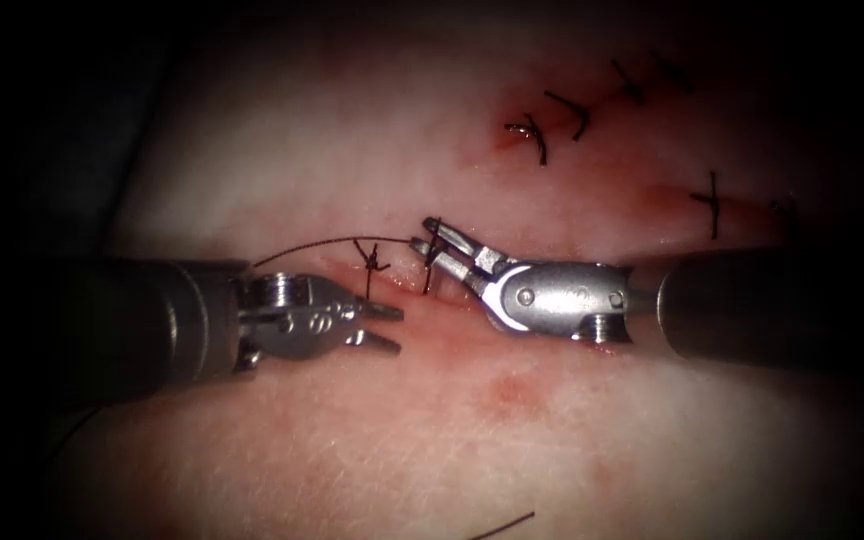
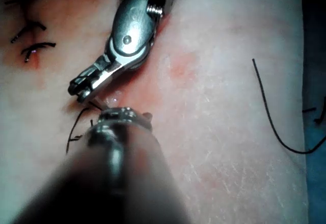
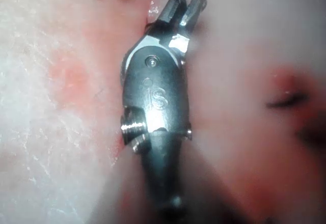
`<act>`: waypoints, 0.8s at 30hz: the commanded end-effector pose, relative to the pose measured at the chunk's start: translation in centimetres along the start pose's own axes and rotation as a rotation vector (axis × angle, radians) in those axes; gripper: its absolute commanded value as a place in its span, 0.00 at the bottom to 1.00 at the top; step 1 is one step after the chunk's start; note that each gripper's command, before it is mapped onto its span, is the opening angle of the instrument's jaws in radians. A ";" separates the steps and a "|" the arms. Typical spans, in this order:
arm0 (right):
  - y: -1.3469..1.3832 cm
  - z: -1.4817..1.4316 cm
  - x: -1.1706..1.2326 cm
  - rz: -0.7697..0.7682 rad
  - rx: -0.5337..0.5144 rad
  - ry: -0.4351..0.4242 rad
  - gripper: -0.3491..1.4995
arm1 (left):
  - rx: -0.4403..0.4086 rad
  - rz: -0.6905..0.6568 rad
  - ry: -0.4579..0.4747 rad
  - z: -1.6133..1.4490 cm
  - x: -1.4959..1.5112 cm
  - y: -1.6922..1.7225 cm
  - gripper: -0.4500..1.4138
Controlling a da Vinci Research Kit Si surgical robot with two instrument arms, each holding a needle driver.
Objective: Wound Closure
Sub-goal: Drive needle through skin below incision
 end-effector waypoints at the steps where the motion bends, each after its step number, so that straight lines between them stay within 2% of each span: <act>1: -0.06 0.09 -0.05 0.012 0.004 0.006 0.00 | 0.000 0.003 0.003 0.11 -0.01 0.03 0.14; 8: -0.07 0.14 -0.05 0.039 0.012 -0.006 0.00 | 0.014 0.017 0.007 0.28 -0.15 0.15 0.13; 24: 0.08 0.17 -0.10 0.197 0.056 -0.060 0.00 | 0.027 0.017 0.013 0.65 -0.40 -0.01 0.12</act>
